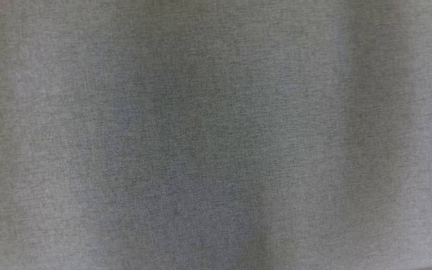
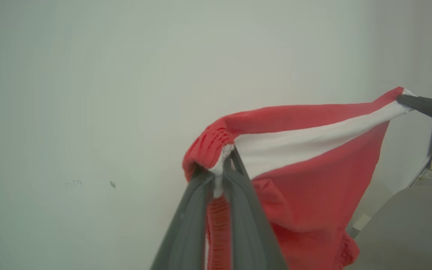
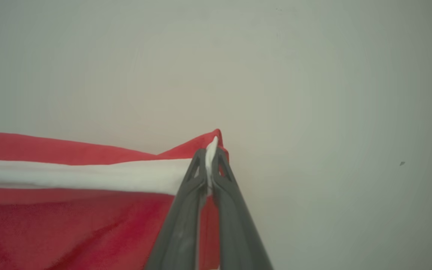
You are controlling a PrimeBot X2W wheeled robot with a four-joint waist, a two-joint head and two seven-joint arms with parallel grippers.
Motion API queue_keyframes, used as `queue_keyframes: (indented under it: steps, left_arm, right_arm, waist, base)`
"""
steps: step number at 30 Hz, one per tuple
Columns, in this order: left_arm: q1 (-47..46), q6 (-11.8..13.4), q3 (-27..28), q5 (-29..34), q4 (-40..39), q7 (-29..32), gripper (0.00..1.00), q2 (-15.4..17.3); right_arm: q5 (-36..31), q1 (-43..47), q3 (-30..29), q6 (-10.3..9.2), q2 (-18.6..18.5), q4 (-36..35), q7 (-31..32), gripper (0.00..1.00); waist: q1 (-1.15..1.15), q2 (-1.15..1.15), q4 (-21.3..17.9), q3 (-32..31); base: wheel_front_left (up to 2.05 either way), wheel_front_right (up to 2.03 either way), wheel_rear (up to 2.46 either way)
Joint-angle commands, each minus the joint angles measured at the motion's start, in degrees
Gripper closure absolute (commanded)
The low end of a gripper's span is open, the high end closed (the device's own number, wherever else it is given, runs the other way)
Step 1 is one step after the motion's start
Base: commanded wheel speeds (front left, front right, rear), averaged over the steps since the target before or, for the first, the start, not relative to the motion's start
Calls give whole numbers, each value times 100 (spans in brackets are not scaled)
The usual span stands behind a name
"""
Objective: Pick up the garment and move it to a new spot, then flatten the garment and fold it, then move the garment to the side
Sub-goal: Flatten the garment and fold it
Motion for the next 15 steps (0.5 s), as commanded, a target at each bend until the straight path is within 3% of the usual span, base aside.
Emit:
queue_keyframes:
  steps: [1,8,12,15]
  left_arm:
    - [179,13,-24,-127,22,-39,100,35]
    - [1380,13,-211,-730,-211,-322,100,155]
    - [2339,14,-339,-738,-560,-382,100,239]
    - [3145,194,-71,-654,-1058,-399,100,327]
  right_arm:
    - [33,160,48,-13,54,35,-44,100]
    - [363,1238,213,-13,-63,51,-428,100]
    - [614,2222,312,-13,-162,-276,-553,100]
    - [766,3107,389,-13,-293,-697,-577,100]
  waist:
    - [-1,-2,-41,-52]
    - [-1,-2,36,-571]
    - [-1,-2,60,-1004]
    - [-1,-2,63,-1294]
  base:
    - [0,0,0]
    - [0,0,0]
    - [0,0,0]
    - [0,0,0]
